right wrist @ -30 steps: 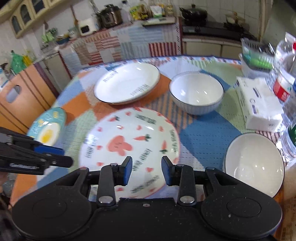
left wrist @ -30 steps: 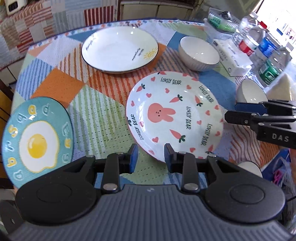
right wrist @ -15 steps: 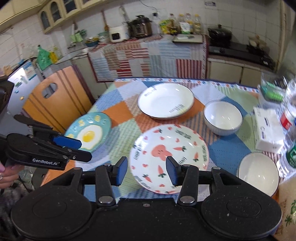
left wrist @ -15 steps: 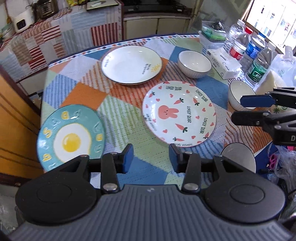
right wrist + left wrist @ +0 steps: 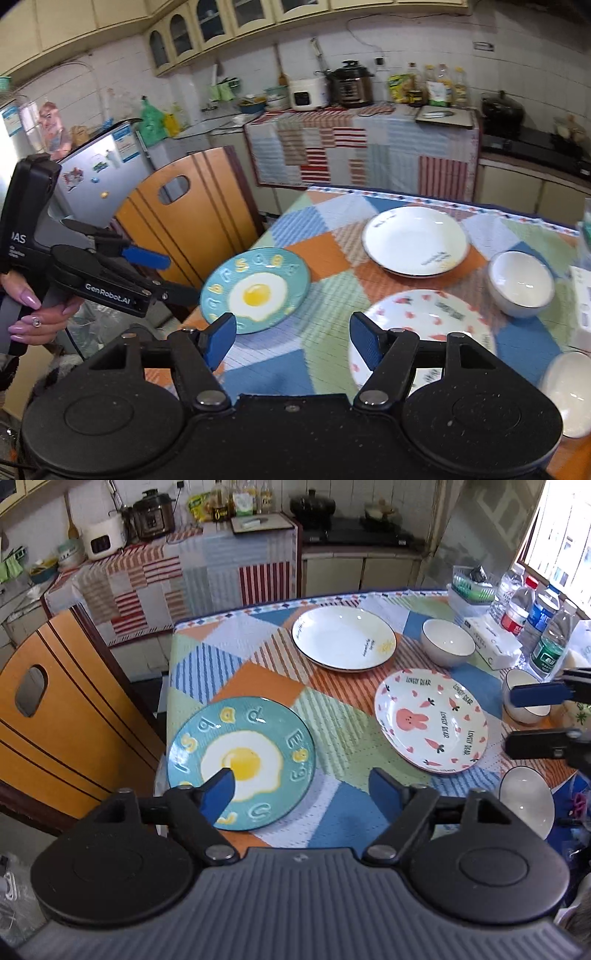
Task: Organize plates and bowls
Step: 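Open both grippers and move them to the blue fried-egg plate, then close both grippers on the blue egg plate rim and lift it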
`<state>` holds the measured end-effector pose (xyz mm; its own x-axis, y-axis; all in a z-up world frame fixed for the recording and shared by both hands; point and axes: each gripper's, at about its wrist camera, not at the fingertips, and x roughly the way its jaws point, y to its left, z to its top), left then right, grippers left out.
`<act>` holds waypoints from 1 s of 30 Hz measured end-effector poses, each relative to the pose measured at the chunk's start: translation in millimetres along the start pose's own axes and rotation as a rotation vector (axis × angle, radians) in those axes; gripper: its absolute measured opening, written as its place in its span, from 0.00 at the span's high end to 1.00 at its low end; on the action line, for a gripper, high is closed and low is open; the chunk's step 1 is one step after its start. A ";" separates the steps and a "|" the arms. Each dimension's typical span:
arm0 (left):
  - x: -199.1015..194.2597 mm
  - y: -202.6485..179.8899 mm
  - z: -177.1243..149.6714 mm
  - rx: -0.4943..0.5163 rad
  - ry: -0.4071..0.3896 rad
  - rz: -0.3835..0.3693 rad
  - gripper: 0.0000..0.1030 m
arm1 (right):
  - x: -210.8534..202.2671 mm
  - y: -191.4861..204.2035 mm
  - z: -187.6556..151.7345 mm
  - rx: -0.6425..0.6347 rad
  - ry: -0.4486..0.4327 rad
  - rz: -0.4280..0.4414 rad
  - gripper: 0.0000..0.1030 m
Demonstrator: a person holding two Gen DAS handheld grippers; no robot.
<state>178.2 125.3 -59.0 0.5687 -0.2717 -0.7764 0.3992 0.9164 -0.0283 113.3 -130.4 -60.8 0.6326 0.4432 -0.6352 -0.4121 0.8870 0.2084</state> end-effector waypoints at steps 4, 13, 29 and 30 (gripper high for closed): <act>9.9 20.0 -4.9 -0.003 -0.026 0.011 0.07 | 30.5 2.3 2.3 0.023 -0.011 0.028 0.29; 86.8 81.7 -24.5 -0.085 0.056 0.039 0.05 | 127.1 -11.6 10.1 0.078 0.037 -0.001 0.28; 152.3 128.8 -65.4 -0.174 0.053 -0.034 0.38 | 234.1 1.3 -4.0 0.050 0.119 0.069 0.35; 156.0 128.9 -65.5 -0.168 0.062 -0.023 0.44 | 237.0 1.3 -4.6 0.050 0.120 0.055 0.39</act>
<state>271.3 220.3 -225.1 0.5132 -0.2796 -0.8114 0.2833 0.9476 -0.1474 259.7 -24.9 -214.5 0.5256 0.4755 -0.7055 -0.4095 0.8682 0.2801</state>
